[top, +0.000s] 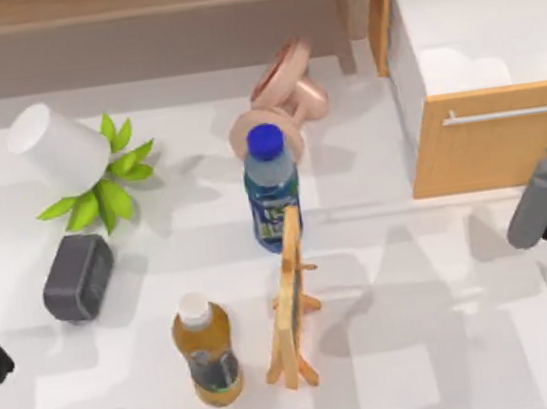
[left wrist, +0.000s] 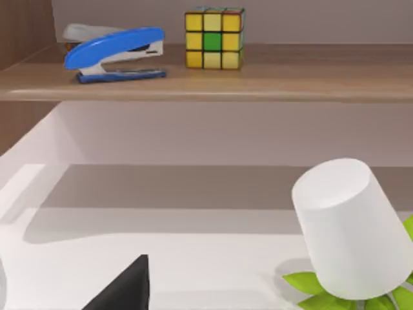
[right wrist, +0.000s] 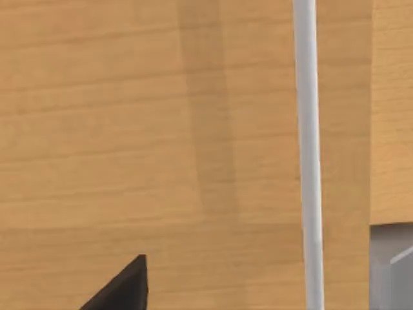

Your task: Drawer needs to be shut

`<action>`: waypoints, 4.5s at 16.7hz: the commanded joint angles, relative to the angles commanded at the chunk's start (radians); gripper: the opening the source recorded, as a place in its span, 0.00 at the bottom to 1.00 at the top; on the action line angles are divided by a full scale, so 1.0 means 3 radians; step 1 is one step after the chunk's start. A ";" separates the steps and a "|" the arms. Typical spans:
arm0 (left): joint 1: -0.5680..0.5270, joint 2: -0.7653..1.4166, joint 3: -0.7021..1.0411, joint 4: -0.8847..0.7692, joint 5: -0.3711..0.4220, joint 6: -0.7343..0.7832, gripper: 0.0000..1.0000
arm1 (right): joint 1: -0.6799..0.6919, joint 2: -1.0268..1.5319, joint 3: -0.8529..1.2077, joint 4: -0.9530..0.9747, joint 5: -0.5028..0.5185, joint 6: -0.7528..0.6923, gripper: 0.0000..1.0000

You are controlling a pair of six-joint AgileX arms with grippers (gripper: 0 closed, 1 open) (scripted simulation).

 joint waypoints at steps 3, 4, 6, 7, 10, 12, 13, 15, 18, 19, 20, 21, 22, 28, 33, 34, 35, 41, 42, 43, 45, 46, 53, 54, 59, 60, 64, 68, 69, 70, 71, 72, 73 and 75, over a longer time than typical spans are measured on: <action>0.0000 0.0000 0.0000 0.0000 0.0000 0.0000 1.00 | 0.0167 0.0189 0.0030 0.0234 0.0297 -0.0328 1.00; 0.0000 0.0000 0.0000 0.0000 0.0000 0.0000 1.00 | 0.0189 0.0220 0.0039 0.0267 0.0343 -0.0377 1.00; 0.0000 0.0000 0.0000 0.0000 0.0000 0.0000 1.00 | 0.0197 0.0232 0.0043 0.0279 0.0360 -0.0394 1.00; 0.0000 0.0000 0.0000 0.0000 0.0000 0.0000 1.00 | 0.0197 0.0232 0.0043 0.0279 0.0360 -0.0394 1.00; 0.0000 0.0000 0.0000 0.0000 0.0000 0.0000 1.00 | 0.0181 0.0241 0.0046 0.0265 0.0349 -0.0390 1.00; 0.0000 0.0000 0.0000 0.0000 0.0000 0.0000 1.00 | 0.0155 0.0248 0.0130 0.0208 0.0318 -0.0394 1.00; 0.0000 0.0000 0.0000 0.0000 0.0000 0.0000 1.00 | 0.0134 0.0257 0.0186 0.0163 0.0297 -0.0395 1.00; 0.0000 0.0000 0.0000 0.0000 0.0000 0.0000 1.00 | 0.0093 0.0276 0.0294 0.0073 0.0256 -0.0396 1.00; 0.0000 0.0000 0.0000 0.0000 0.0000 0.0000 1.00 | 0.0069 0.0287 0.0356 0.0022 0.0233 -0.0396 1.00; 0.0000 0.0000 0.0000 0.0000 0.0000 0.0000 1.00 | 0.0069 0.0287 0.0356 0.0022 0.0233 -0.0396 1.00; 0.0000 0.0000 0.0000 0.0000 0.0000 0.0000 1.00 | 0.0069 0.0287 0.0356 0.0022 0.0233 -0.0396 1.00; 0.0000 0.0000 0.0000 0.0000 0.0000 0.0000 1.00 | 0.0069 0.0287 0.0356 0.0022 0.0233 -0.0396 0.92; 0.0000 0.0000 0.0000 0.0000 0.0000 0.0000 1.00 | 0.0069 0.0287 0.0356 0.0022 0.0233 -0.0396 0.85; 0.0000 0.0000 0.0000 0.0000 0.0000 0.0000 1.00 | 0.0069 0.0287 0.0356 0.0022 0.0233 -0.0396 0.40; 0.0000 0.0000 0.0000 0.0000 0.0000 0.0000 1.00 | 0.0069 0.0287 0.0356 0.0022 0.0233 -0.0396 0.02; 0.0000 0.0000 0.0000 0.0000 0.0000 0.0000 1.00 | 0.0069 0.0287 0.0356 0.0022 0.0233 -0.0396 0.00; 0.0000 0.0000 0.0000 0.0000 0.0000 0.0000 1.00 | 0.0069 0.0287 0.0356 0.0022 0.0233 -0.0396 0.00; 0.0000 0.0000 0.0000 0.0000 0.0000 0.0000 1.00 | 0.0069 0.0287 0.0356 0.0022 0.0233 -0.0396 0.00; 0.0000 0.0000 0.0000 0.0000 0.0000 0.0000 1.00 | 0.0074 0.0294 0.0352 0.0012 0.0235 -0.0385 0.00; 0.0000 0.0000 0.0000 0.0000 0.0000 0.0000 1.00 | 0.0072 0.0296 0.0362 0.0007 0.0232 -0.0385 0.00; 0.0000 0.0000 0.0000 0.0000 0.0000 0.0000 1.00 | 0.0043 0.0325 0.0467 -0.0060 0.0203 -0.0385 0.00; 0.0000 0.0000 0.0000 0.0000 0.0000 0.0000 1.00 | 0.0018 0.0352 0.0550 -0.0119 0.0181 -0.0385 0.00; 0.0000 0.0000 0.0000 0.0000 0.0000 0.0000 1.00 | -0.0157 0.0547 0.1171 -0.0550 0.0007 -0.0389 0.00; 0.0000 0.0000 0.0000 0.0000 0.0000 0.0000 1.00 | -0.0160 0.0550 0.1181 -0.0557 0.0004 -0.0389 0.00; 0.0000 0.0000 0.0000 0.0000 0.0000 0.0000 1.00 | -0.0156 0.0551 0.1215 -0.0577 0.0003 -0.0381 0.00; 0.0000 0.0000 0.0000 0.0000 0.0000 0.0000 1.00 | -0.0165 0.0571 0.1279 -0.0608 -0.0009 -0.0382 0.00; 0.0000 0.0000 0.0000 0.0000 0.0000 0.0000 1.00 | -0.0233 0.0727 0.1655 -0.0838 -0.0073 -0.0384 0.00; 0.0000 0.0000 0.0000 0.0000 0.0000 0.0000 1.00 | -0.0298 0.0872 0.1996 -0.1052 -0.0132 -0.0385 0.00; 0.0000 0.0000 0.0000 0.0000 0.0000 0.0000 1.00 | -0.0305 0.0889 0.2038 -0.1078 -0.0139 -0.0385 0.00; 0.0000 0.0000 0.0000 0.0000 0.0000 0.0000 1.00 | -0.0308 0.0895 0.2052 -0.1086 -0.0141 -0.0385 0.00; 0.0000 0.0000 0.0000 0.0000 0.0000 0.0000 1.00 | -0.0308 0.0895 0.2052 -0.1086 -0.0141 -0.0385 0.00; 0.0000 0.0000 0.0000 0.0000 0.0000 0.0000 1.00 | -0.0308 0.0895 0.2052 -0.1086 -0.0141 -0.0385 0.00; 0.0000 0.0000 0.0000 0.0000 0.0000 0.0000 1.00 | -0.0295 0.0884 0.2035 -0.1087 -0.0134 -0.0377 0.00; 0.0000 0.0000 0.0000 0.0000 0.0000 0.0000 1.00 | -0.0299 0.0902 0.2088 -0.1106 -0.0141 -0.0379 0.00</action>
